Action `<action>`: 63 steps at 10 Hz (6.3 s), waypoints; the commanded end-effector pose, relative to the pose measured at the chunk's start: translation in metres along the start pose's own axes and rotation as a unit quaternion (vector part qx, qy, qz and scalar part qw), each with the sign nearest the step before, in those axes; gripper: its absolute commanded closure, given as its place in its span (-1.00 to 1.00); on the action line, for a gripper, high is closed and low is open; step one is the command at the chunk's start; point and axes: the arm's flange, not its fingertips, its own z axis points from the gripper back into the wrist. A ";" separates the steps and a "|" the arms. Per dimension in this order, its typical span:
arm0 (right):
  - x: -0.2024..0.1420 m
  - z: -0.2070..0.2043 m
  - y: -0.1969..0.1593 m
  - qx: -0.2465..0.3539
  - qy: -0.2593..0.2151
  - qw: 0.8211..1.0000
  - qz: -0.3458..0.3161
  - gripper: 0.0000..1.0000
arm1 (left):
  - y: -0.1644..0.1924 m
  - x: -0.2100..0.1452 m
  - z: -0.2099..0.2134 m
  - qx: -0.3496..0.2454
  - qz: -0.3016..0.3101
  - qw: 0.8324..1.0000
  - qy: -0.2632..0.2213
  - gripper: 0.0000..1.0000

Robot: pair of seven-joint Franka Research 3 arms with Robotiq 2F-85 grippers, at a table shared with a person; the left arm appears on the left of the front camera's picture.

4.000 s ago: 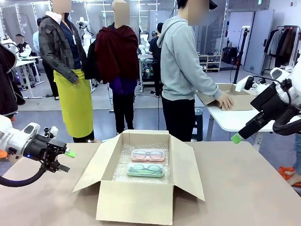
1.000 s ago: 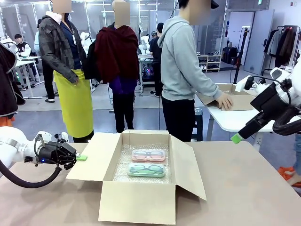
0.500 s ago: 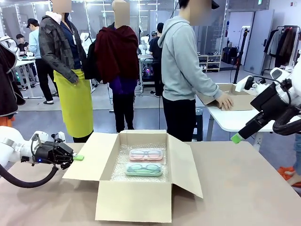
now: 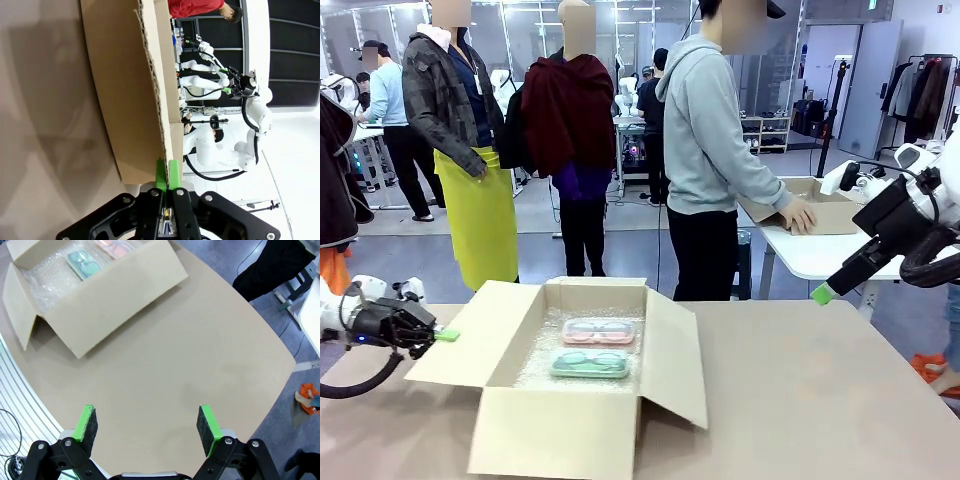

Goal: Pack the glasses set securely to prepare it for shipping.
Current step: Position the Package Box on the left side of the table.

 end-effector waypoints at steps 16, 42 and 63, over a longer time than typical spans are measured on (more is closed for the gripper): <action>-0.001 0.000 0.002 0.000 0.002 1.000 0.001 -1.00 | 0.009 -0.082 0.236 0.003 -0.004 1.000 -0.025 0.96; -0.001 0.000 0.002 0.000 0.002 1.000 0.001 -1.00 | -0.259 -0.080 0.103 0.470 -0.207 0.857 0.045 -1.00; -0.001 0.000 0.002 0.000 0.002 1.000 0.001 -1.00 | -0.310 -0.172 -0.058 0.477 -0.392 0.781 0.088 -1.00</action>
